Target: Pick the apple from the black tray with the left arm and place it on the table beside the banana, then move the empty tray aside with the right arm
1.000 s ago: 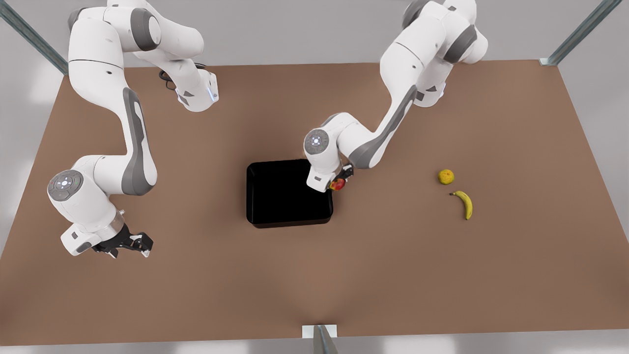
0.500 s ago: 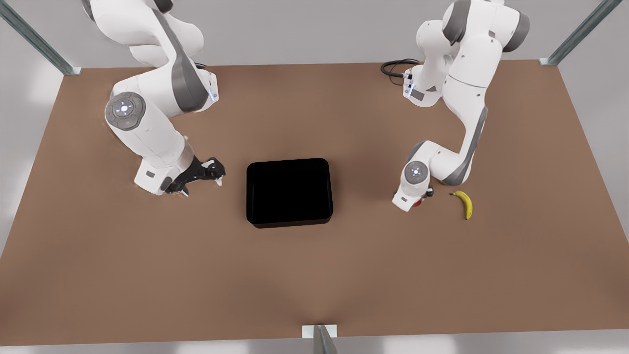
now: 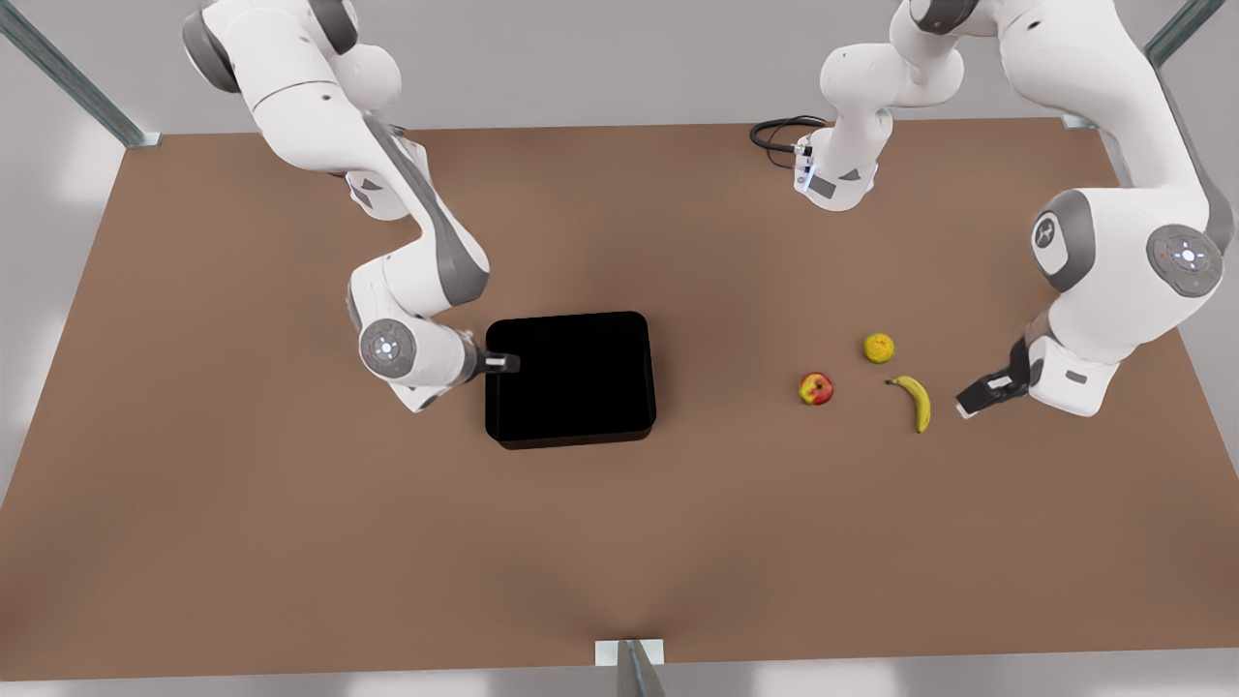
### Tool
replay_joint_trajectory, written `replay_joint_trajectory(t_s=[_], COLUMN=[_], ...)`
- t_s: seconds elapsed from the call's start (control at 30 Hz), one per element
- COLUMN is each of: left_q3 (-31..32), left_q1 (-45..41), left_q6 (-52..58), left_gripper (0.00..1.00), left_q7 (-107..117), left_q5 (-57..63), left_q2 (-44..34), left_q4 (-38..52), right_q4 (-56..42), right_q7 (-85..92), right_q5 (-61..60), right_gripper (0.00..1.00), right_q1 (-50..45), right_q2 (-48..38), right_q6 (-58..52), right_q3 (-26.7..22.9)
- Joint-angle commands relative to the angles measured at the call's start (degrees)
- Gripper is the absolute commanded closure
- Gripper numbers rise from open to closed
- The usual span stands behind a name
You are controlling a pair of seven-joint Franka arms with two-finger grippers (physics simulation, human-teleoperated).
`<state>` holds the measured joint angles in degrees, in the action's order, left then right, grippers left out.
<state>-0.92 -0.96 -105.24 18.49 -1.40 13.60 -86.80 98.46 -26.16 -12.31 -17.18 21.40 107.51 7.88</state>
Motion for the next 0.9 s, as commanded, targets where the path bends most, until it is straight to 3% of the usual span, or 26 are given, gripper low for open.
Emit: replay_joint_trajectory(t_s=[0.0, 0.47, 0.87], left_q3=[-0.3, 0.0, 0.0], left_q1=[1.0, 0.6, 0.6], left_q6=[3.8, 3.7, 3.7], left_gripper=[0.0, 0.0, 0.0], left_q7=[-23.1, -23.1, -23.1], left_q5=[-1.5, -0.5, 1.6], left_q2=[0.9, 1.2, 1.2], left_q4=[0.3, 0.4, 0.4], right_q4=[0.0, 0.0, 5.5], right_q7=[-16.2, -7.4, 12.2], right_q5=[1.7, 5.0, 4.9], right_gripper=[0.0, 0.0, 0.0], right_q1=[0.2, 0.0, 1.4], right_q2=[0.7, 10.2, 8.5], right_q6=[4.9, 12.8, 11.1], right_q3=[-0.1, 0.1, 0.5])
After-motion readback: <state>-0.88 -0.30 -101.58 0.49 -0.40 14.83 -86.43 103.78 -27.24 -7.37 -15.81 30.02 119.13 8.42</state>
